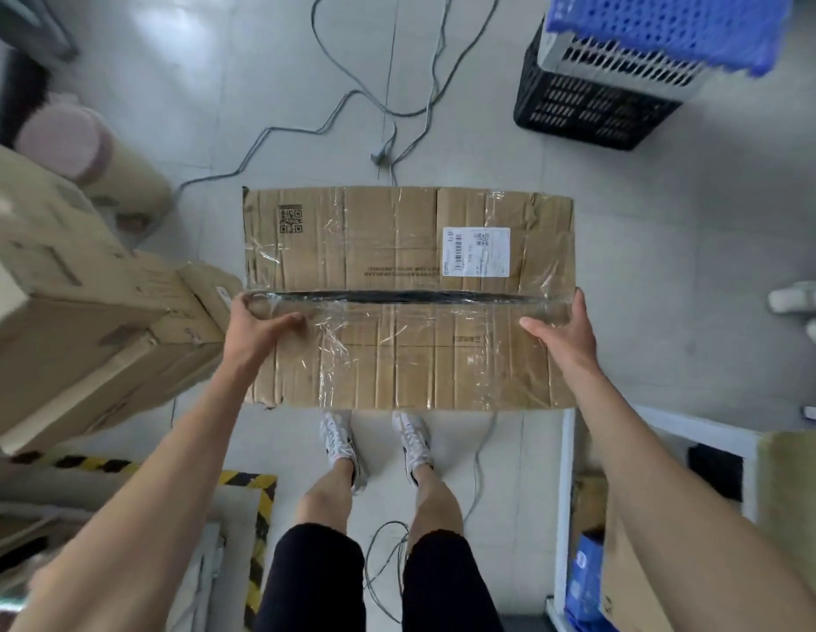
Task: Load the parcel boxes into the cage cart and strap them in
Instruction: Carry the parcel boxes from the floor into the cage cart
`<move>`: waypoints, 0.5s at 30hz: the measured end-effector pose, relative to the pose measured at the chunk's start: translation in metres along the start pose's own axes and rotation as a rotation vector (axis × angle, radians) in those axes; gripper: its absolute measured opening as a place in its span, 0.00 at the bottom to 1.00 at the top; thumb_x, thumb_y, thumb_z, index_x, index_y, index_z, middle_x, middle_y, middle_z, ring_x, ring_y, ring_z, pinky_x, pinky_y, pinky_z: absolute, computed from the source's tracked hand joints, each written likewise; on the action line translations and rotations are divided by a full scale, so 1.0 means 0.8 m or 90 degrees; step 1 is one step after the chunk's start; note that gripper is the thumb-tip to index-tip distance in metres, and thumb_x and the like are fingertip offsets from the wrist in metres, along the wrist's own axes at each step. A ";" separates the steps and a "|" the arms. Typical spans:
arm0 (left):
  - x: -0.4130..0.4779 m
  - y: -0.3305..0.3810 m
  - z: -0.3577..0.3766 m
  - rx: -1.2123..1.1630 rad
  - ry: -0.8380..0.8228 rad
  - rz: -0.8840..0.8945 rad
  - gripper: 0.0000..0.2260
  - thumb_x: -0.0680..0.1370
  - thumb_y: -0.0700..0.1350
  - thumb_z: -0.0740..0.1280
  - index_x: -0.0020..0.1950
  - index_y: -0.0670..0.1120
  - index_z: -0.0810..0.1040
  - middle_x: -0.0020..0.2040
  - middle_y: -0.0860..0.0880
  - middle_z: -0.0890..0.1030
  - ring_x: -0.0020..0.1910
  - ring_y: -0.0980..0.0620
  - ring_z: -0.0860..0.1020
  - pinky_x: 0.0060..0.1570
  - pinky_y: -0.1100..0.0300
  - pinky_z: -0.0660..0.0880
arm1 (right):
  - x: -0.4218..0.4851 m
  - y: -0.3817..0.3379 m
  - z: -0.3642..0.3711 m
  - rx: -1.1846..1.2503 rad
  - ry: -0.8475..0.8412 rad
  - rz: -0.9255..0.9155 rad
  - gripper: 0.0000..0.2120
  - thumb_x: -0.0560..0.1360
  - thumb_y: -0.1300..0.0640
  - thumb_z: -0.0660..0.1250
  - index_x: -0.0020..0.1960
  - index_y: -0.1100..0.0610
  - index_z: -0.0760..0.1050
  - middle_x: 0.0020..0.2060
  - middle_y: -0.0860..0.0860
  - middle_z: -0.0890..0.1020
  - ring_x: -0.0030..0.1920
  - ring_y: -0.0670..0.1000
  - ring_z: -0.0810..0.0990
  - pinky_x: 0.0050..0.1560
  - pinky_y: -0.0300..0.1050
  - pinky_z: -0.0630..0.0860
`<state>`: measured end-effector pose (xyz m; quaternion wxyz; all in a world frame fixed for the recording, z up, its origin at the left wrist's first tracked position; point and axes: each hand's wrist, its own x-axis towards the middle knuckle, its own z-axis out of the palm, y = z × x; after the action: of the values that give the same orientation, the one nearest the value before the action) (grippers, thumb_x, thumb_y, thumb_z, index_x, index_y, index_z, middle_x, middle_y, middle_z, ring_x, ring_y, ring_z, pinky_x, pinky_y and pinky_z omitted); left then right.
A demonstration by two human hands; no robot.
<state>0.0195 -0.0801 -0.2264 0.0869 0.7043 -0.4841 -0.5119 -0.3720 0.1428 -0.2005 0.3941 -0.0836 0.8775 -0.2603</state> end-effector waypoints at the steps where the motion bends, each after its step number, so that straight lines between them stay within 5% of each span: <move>1: -0.024 0.016 -0.011 -0.007 0.014 0.007 0.41 0.64 0.50 0.83 0.71 0.47 0.66 0.59 0.45 0.79 0.52 0.48 0.81 0.59 0.46 0.78 | -0.016 -0.016 -0.019 -0.003 0.000 -0.016 0.53 0.68 0.45 0.79 0.81 0.44 0.47 0.79 0.51 0.61 0.77 0.57 0.62 0.74 0.55 0.61; 6: -0.141 0.085 -0.078 -0.031 0.070 0.049 0.41 0.65 0.54 0.82 0.73 0.48 0.65 0.63 0.44 0.79 0.58 0.42 0.80 0.62 0.41 0.76 | -0.096 -0.100 -0.094 -0.025 0.002 -0.099 0.54 0.68 0.42 0.78 0.81 0.44 0.46 0.79 0.50 0.62 0.76 0.58 0.64 0.74 0.61 0.64; 12: -0.263 0.148 -0.174 -0.014 0.215 0.120 0.39 0.68 0.61 0.78 0.73 0.51 0.66 0.64 0.45 0.79 0.60 0.41 0.79 0.60 0.47 0.74 | -0.179 -0.208 -0.146 -0.054 -0.018 -0.270 0.49 0.67 0.39 0.77 0.79 0.43 0.53 0.75 0.48 0.69 0.72 0.57 0.70 0.71 0.60 0.68; 15: -0.317 0.155 -0.226 -0.013 0.285 0.158 0.37 0.67 0.65 0.76 0.70 0.53 0.69 0.61 0.48 0.80 0.58 0.42 0.79 0.60 0.46 0.75 | -0.216 -0.250 -0.154 -0.075 -0.023 -0.335 0.52 0.66 0.35 0.76 0.80 0.43 0.51 0.78 0.47 0.63 0.76 0.56 0.64 0.72 0.59 0.64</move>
<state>0.0899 -0.0162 0.0951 0.2611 0.7346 -0.5301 -0.3334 -0.3575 0.0812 0.0841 0.3233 -0.3363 0.8319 -0.3005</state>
